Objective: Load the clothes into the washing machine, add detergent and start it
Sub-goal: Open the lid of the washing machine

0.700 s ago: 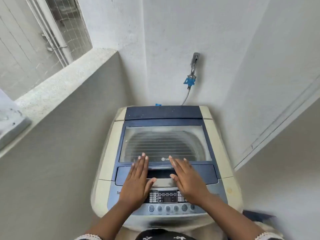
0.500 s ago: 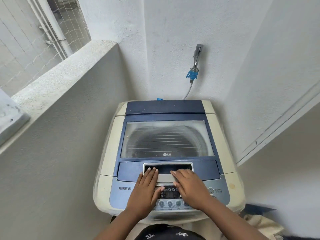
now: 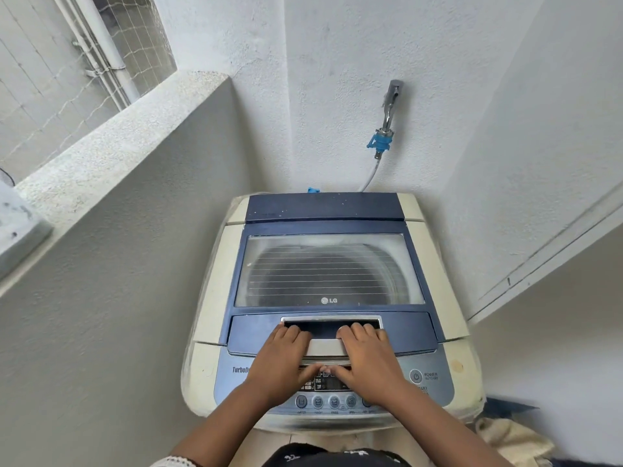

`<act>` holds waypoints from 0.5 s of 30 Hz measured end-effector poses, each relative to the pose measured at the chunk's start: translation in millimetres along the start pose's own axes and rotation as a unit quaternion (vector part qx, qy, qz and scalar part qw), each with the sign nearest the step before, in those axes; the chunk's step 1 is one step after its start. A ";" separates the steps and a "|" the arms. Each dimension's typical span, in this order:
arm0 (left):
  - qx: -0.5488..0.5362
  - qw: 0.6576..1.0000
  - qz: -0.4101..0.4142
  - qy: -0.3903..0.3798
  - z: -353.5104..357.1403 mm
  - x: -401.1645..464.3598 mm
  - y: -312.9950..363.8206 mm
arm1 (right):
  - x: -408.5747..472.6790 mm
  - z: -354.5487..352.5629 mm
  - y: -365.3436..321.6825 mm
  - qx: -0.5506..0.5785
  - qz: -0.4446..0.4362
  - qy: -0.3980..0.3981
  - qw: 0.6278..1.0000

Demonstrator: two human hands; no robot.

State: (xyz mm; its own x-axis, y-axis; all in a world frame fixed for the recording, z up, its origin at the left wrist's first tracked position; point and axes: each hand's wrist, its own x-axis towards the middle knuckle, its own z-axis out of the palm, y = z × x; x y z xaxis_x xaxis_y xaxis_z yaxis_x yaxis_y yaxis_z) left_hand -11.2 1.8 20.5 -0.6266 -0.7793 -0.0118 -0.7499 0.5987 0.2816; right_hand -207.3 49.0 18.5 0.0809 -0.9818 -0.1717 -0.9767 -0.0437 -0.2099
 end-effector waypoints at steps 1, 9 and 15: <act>-0.001 1.000 0.003 0.011 -4.1 0.3 -0.1 | -0.4 -5.8 -1.9 0.000 0.000 0.005 1.000; 0.128 0.977 0.082 0.151 -70.8 32.2 -2.2 | 19.8 -92.2 -12.8 -0.012 -0.023 0.135 0.990; 0.149 0.946 0.098 0.270 -142.7 73.1 -21.9 | 56.3 -186.1 -5.1 -0.059 -0.076 0.311 0.946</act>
State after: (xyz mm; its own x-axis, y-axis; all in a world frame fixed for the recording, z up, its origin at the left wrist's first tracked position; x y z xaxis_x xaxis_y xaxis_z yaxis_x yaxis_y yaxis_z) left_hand -10.3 -94.8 150.4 -0.6212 -0.5801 0.5269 -0.7070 0.7049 -0.0574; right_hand -234.7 -40.4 189.1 0.1249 -0.8797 0.4589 -0.9816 -0.1767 -0.0717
